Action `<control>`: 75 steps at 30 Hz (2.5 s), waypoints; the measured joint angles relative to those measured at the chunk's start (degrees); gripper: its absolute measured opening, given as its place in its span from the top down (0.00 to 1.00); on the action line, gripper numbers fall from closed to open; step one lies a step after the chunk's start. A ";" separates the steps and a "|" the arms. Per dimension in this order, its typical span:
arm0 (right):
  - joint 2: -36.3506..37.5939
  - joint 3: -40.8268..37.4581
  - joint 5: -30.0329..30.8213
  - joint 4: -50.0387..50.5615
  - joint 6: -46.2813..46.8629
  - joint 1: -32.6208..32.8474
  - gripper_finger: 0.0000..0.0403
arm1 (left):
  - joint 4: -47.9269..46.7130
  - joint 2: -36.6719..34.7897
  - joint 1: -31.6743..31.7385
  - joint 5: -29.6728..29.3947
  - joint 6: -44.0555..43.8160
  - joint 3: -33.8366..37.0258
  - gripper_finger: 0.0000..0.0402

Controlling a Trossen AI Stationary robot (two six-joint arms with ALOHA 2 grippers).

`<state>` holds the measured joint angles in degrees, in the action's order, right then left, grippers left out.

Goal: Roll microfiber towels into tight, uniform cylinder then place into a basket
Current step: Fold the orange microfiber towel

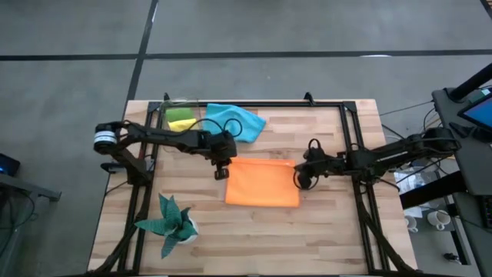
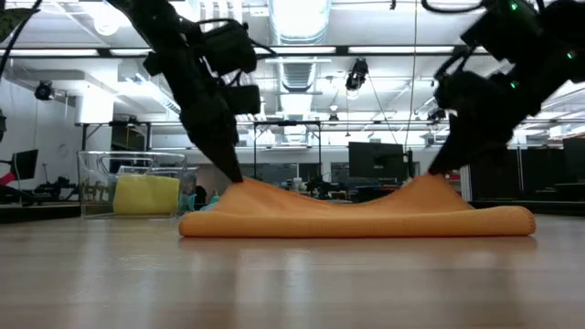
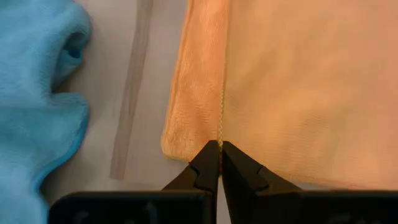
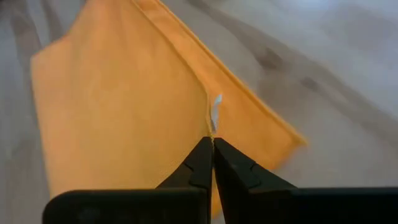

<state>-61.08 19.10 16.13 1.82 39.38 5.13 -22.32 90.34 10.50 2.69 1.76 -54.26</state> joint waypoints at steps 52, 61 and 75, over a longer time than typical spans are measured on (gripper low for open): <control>-2.82 4.39 14.36 9.95 2.25 -1.44 0.72 | 11.36 0.08 1.94 -22.83 -1.08 4.37 0.65; -2.69 5.94 18.00 10.01 -3.04 -1.53 0.48 | 9.75 -0.44 2.03 -23.12 1.96 2.31 0.43; -2.39 4.12 18.02 3.20 -6.80 7.34 0.47 | 14.54 -4.06 -9.18 -9.22 4.64 7.55 0.40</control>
<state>-63.47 23.22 34.15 5.02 32.58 12.46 -7.78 86.28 1.32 -6.53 6.41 -46.71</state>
